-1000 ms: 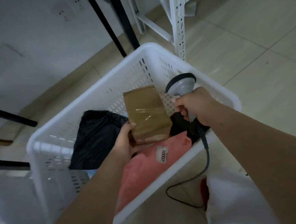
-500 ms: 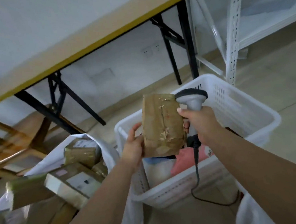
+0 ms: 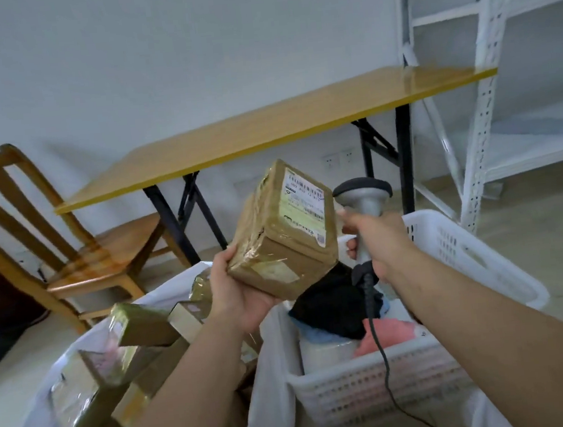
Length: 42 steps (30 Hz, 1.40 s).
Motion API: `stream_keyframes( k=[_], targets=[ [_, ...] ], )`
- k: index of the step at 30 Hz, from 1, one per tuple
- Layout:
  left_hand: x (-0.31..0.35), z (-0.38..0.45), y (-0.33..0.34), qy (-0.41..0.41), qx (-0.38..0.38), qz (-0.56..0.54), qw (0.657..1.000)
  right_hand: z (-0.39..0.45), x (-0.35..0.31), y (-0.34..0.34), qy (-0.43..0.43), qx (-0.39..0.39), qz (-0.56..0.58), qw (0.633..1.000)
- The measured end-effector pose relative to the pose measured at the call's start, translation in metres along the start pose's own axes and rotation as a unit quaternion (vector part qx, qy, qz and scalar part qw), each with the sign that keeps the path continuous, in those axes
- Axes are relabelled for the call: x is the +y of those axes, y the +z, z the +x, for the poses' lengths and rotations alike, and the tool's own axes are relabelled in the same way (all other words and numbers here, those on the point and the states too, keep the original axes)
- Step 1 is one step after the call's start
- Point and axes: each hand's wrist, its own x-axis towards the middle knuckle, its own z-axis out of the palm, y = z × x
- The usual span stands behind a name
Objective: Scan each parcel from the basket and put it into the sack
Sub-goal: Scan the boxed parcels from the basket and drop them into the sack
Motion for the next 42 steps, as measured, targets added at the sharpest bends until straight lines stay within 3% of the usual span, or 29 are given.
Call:
stream_keyframes(
  k=[4, 8, 12, 16, 18, 22, 26, 32, 42],
  targets=[
    [0.014, -0.017, -0.002, 0.055, 0.012, 0.093, 0.994, -0.021, -0.014, 0.015, -0.016, -0.017, 0.050, 0.998],
    [0.031, -0.036, 0.004, 0.093, 0.072, 0.297, 0.948, -0.034, -0.027, 0.020, -0.074, -0.025, -0.014, 0.997],
    [0.050, -0.051, 0.014, 0.033, 0.060, 0.341, 0.938, -0.048, -0.030, 0.029, -0.099, -0.039, -0.063, 0.992],
    [0.056, -0.059, 0.017, -0.019, 0.007, 0.429, 0.903, -0.054, -0.032, 0.032, -0.101, -0.036, -0.078, 0.991],
    [0.055, -0.057, 0.016, -0.003, 0.013, 0.435, 0.900, -0.056, -0.036, 0.031, -0.102, -0.043, -0.087, 0.990],
    [0.052, -0.054, 0.017, 0.075, 0.058, 0.345, 0.934, -0.060, -0.047, 0.031, -0.101, -0.072, -0.089, 0.988],
    [0.060, -0.055, 0.010, 0.136, 0.110, 0.330, 0.928, -0.078, -0.067, 0.038, -0.060, -0.153, -0.114, 0.980],
    [0.069, -0.058, -0.008, 0.152, 0.157, 0.345, 0.913, -0.109, -0.091, 0.055, -0.041, -0.242, -0.159, 0.956],
    [0.078, -0.057, -0.031, 0.166, 0.191, 0.372, 0.893, -0.118, -0.103, 0.059, -0.037, -0.251, -0.185, 0.949]
  ],
)
